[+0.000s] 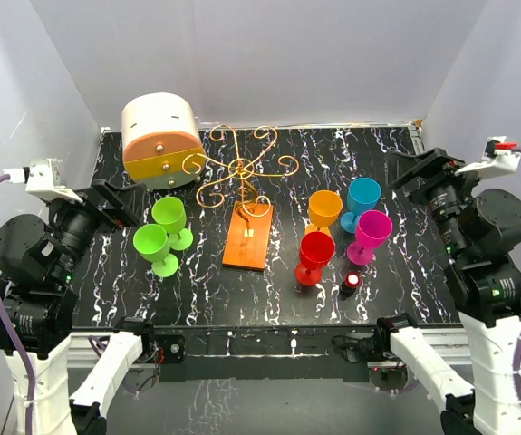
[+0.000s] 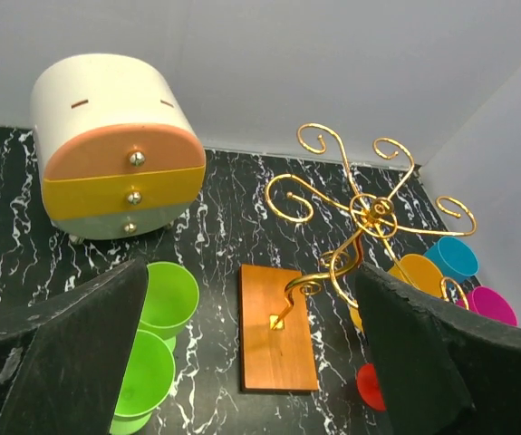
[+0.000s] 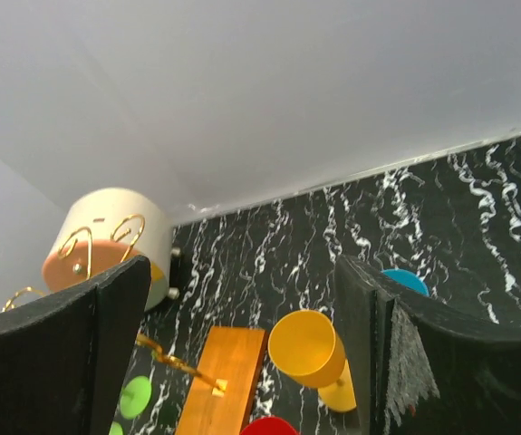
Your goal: Place the wine glass upside down on the wine glass rack
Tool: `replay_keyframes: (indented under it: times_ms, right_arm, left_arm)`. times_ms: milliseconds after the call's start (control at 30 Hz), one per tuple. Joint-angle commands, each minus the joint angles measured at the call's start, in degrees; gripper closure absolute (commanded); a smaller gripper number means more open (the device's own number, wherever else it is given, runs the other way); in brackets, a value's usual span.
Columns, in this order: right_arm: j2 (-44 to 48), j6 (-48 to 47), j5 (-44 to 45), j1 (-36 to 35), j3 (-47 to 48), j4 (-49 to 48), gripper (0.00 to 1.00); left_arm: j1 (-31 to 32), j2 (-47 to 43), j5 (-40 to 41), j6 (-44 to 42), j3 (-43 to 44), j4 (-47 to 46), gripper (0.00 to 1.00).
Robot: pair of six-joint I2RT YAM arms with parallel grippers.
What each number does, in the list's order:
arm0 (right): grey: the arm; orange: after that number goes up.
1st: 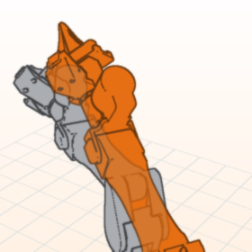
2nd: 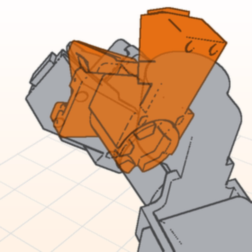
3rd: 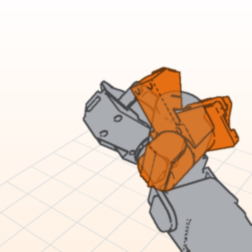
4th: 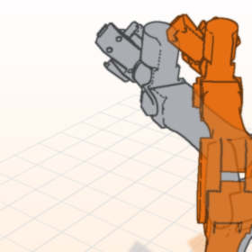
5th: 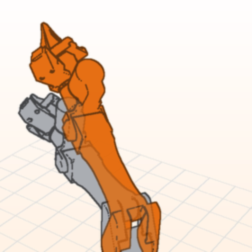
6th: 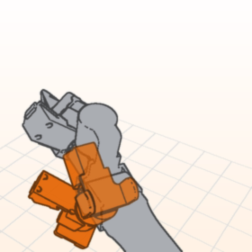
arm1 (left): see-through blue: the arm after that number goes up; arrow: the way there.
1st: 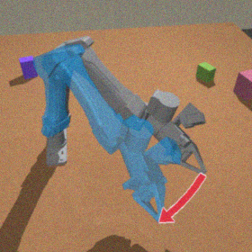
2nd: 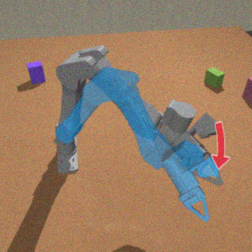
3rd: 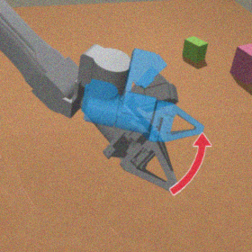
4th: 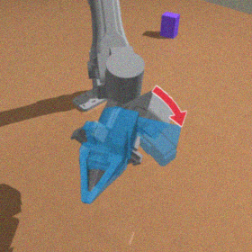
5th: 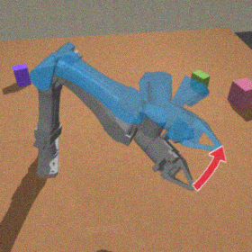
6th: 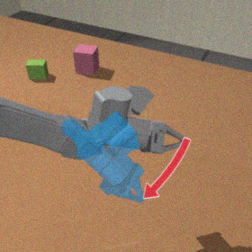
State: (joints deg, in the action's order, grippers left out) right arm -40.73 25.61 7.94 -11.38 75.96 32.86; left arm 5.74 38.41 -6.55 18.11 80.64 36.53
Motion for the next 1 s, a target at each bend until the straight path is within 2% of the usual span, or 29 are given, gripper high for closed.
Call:
replay_keyframes:
  times_ms: [0, 267, 433, 600, 733, 800, 967]
  right_arm:
    - [-2.64, 1.86, -13.25, 3.98, 1.51, 2.23, 0.19]
    - [-5.09, 2.53, -22.92, 6.82, 0.43, 6.88, 0.21]
    - [-6.61, -0.10, -22.75, 6.76, -0.98, 10.35, 0.22]
    - [-11.99, -2.61, -22.11, 6.76, -3.43, 13.96, 0.29]
    - [-19.04, -3.99, -22.26, 6.38, -5.10, 14.68, 0.40]
    - [-22.64, -3.85, -20.22, 4.23, -5.41, 13.89, 0.42]
    - [-30.36, -1.00, -9.68, -6.59, -3.93, 10.12, 0.42]
  left_arm:
    - [0.40, 0.18, 0.20, 0.59, -0.54, 2.42, 0.03]
    - [0.78, -0.55, -6.71, 3.69, -6.00, -1.58, 0.02]
    - [0.90, -3.41, -8.94, 5.03, -11.22, -6.33, 0.01]
    - [0.96, -5.69, -10.15, 4.70, -14.68, -8.82, 0.01]
    - [1.00, -5.74, -11.36, 4.57, -15.12, -9.12, 0.01]
    - [1.00, -5.46, -11.74, 4.17, -14.63, -8.84, 0.01]
    - [1.03, -4.58, -11.06, 3.80, -13.10, -8.59, 0.01]
